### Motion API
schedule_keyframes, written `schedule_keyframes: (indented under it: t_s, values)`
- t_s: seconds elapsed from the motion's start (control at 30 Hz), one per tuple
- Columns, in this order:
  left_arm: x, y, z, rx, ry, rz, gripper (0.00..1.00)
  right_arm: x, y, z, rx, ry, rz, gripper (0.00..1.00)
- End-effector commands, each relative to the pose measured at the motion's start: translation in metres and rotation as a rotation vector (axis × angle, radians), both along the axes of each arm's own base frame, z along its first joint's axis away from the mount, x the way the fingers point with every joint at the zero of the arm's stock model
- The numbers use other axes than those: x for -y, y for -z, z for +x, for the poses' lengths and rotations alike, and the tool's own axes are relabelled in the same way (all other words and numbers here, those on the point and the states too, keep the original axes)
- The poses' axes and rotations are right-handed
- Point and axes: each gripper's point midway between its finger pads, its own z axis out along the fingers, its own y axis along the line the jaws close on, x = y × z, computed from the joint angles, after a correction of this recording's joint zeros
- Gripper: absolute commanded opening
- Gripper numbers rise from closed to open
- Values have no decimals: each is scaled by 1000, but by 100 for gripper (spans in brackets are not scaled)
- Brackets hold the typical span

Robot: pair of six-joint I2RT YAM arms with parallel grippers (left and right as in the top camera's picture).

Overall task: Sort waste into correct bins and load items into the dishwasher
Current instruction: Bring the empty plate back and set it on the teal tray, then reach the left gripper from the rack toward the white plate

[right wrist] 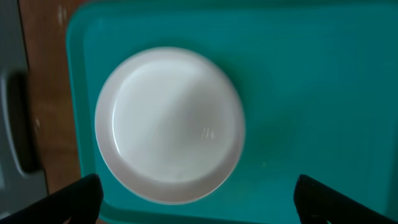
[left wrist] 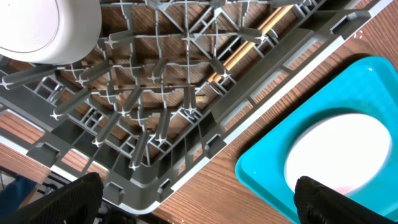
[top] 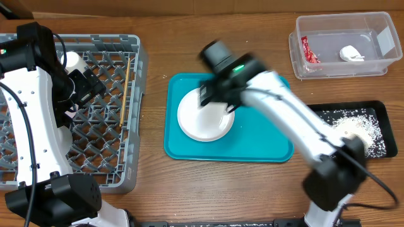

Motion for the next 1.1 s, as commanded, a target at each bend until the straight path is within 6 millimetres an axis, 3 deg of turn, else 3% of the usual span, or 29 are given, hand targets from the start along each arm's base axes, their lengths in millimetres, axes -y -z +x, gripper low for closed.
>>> schedule_keyframes:
  t_s: [0.0,0.13,0.3,0.47,0.67,0.73,0.83,0.93,1.07]
  values:
    - [-2,-4,-3,8,14,15,100,67,-70,18,147,173,53,100]
    - [-2,-4,-3,8,14,15,100,136,-81,18,140,333,32,100]
    - [-4,-4,-3,8,24,27,100,223,-71,0,44,551,-40,100]
    - [-33,-8,14,67,17,184,100,275,-69,-8,25,696,-47,100]
    - [-30,-9,26,120,0,157,100,307,-69,-15,23,787,-48,100]
    - [-10,-8,26,130,9,43,100,309,-69,-16,22,794,-48,100]
    - [55,-18,26,170,71,-313,100,309,-69,-16,22,795,-48,100]
    - [121,-41,31,284,336,-577,100,309,-69,-16,22,795,-48,100]
    - [180,-35,17,238,573,-567,100,309,-69,-16,22,794,-48,100]
